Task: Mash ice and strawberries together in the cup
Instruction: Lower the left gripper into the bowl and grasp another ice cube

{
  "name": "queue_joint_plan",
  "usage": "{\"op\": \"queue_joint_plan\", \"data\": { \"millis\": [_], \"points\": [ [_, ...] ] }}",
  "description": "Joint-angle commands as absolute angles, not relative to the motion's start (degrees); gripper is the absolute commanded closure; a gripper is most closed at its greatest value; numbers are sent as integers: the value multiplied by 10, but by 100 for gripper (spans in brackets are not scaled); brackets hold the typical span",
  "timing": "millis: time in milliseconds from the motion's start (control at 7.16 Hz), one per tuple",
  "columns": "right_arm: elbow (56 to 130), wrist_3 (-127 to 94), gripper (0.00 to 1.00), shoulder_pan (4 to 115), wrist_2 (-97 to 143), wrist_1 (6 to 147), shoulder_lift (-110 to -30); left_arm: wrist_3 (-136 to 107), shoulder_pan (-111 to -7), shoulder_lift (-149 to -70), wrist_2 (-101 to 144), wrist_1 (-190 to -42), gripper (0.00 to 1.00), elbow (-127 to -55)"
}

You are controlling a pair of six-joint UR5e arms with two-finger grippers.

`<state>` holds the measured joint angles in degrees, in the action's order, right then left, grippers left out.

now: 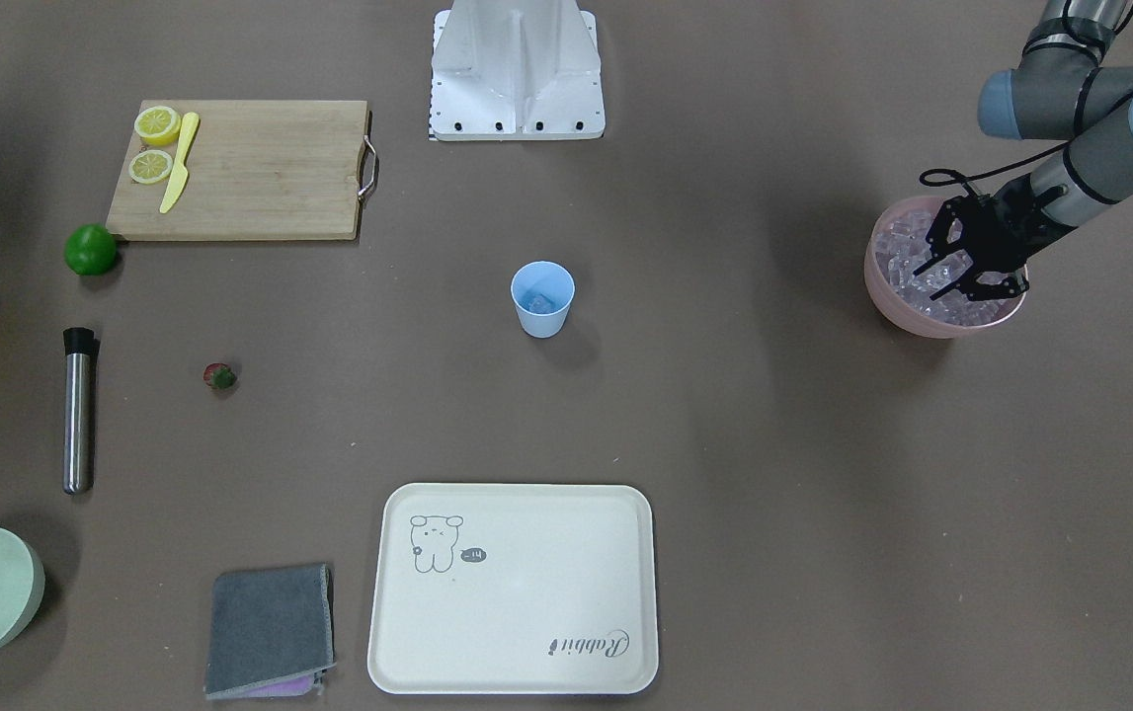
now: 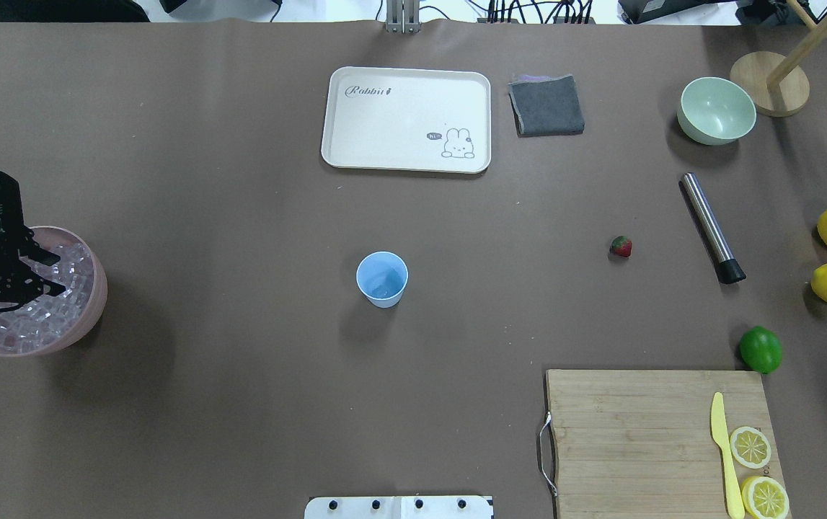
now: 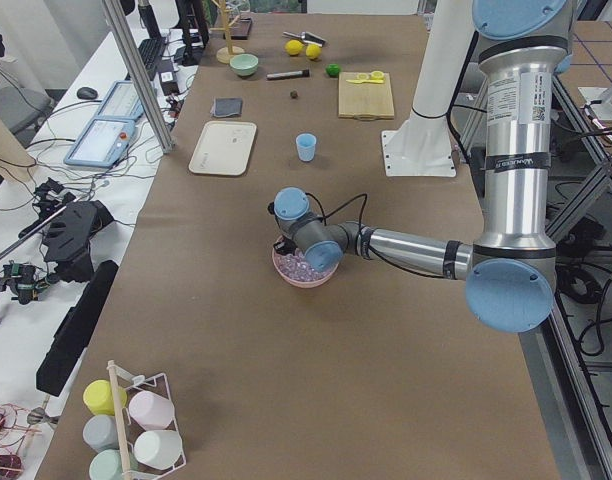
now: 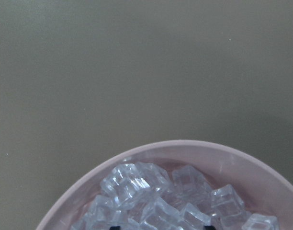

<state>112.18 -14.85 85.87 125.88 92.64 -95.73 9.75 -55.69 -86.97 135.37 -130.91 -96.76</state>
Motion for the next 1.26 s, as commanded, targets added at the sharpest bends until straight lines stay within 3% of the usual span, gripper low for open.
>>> {"op": "queue_joint_plan", "data": {
  "millis": [0, 279, 419, 559, 698, 1117],
  "points": [
    [1122, -149, 0, 859, 1259, 926, -957, 100, -563, -865, 1359, -1311, 100, -970],
    [1122, -151, 0, 859, 1259, 926, -957, 101, -564, -837, 1368, -1310, 100, -1005],
    [1122, -152, 0, 859, 1260, 926, -958, 102, -563, -838, 1370, -1310, 77, -1002],
    [1121, -153, 0, 858, 1262, 926, -958, 102, -564, -837, 1367, -1310, 15, -1002],
    [1121, -153, 0, 858, 1263, 926, -959, 102, -564, -836, 1366, -1310, 3, -1002],
    [1121, -153, 0, 858, 1263, 926, -958, 98, -559, -838, 1346, -1310, 3, -991]
  ]
}}
